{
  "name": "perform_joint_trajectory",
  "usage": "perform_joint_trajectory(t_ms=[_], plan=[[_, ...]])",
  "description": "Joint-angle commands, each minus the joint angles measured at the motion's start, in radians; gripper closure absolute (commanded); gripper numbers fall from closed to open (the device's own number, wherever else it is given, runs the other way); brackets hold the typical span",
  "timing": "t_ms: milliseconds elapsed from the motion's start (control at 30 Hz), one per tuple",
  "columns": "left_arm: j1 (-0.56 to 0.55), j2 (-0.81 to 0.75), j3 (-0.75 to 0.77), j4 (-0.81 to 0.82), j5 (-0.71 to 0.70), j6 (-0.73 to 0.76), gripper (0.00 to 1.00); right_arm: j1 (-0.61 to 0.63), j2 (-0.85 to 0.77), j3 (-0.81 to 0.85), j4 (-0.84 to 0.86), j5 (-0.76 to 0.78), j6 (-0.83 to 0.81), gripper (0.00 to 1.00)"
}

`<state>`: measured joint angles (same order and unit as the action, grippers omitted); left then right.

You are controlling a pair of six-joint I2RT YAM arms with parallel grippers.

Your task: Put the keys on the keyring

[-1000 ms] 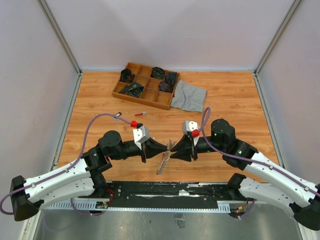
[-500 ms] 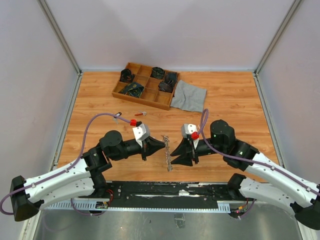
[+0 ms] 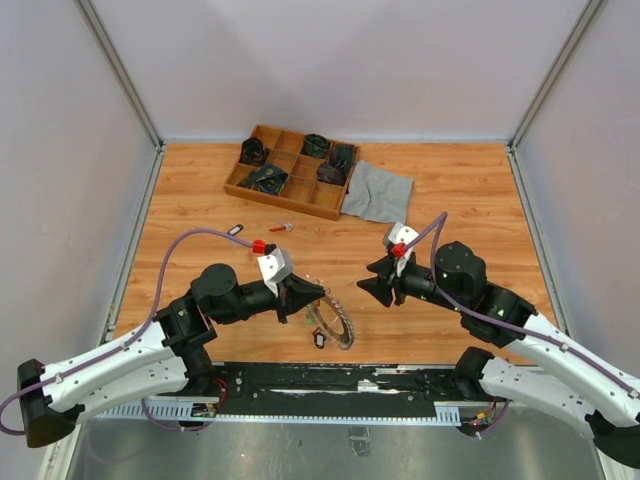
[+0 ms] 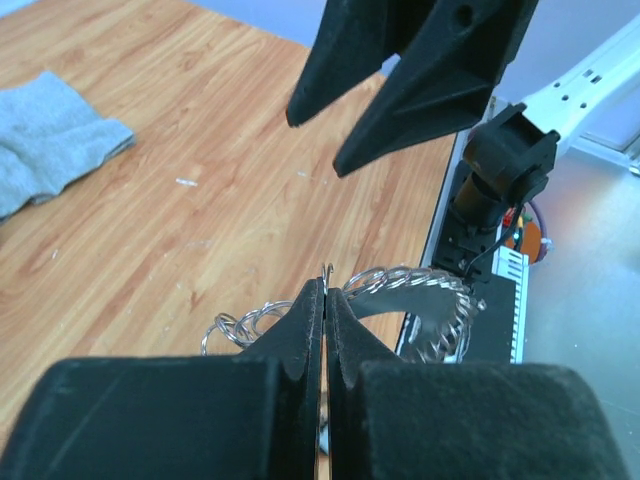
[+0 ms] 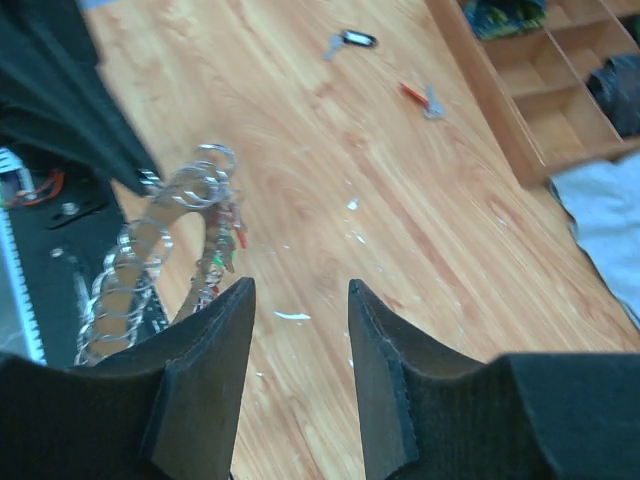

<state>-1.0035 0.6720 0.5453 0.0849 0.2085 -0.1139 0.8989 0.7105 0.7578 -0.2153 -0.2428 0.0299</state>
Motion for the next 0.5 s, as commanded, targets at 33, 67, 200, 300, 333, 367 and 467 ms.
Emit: perform_joint_trajectory(t_ms=[33,67,200,300,333,367,467], plan=[[-0.001,-0.045,0.098,-0.083,-0.082,-0.044,0.99,0.017,0.117,0.073,-0.077,0.263,0.051,0.54],[-0.001,-0.058,0.117,-0.117,-0.104,-0.05,0.99,0.016,0.153,0.089,-0.076,0.282,0.054,0.52],[0.0,-0.093,0.197,-0.251,-0.178,-0.055,0.99,-0.022,0.318,0.162,-0.046,0.308,0.083,0.51],[0.0,-0.117,0.241,-0.331,-0.217,-0.054,1.0,-0.098,0.456,0.214,0.003,0.231,0.129,0.51],[-0.001,-0.126,0.252,-0.36,-0.228,-0.051,1.0,-0.108,0.501,0.232,0.027,0.211,0.137,0.52],[-0.001,-0.134,0.263,-0.381,-0.245,-0.048,1.0,-0.112,0.545,0.249,0.055,0.196,0.14,0.52],[0.0,-0.162,0.301,-0.434,-0.278,-0.037,0.99,-0.117,0.686,0.32,0.113,0.187,0.143,0.52]])
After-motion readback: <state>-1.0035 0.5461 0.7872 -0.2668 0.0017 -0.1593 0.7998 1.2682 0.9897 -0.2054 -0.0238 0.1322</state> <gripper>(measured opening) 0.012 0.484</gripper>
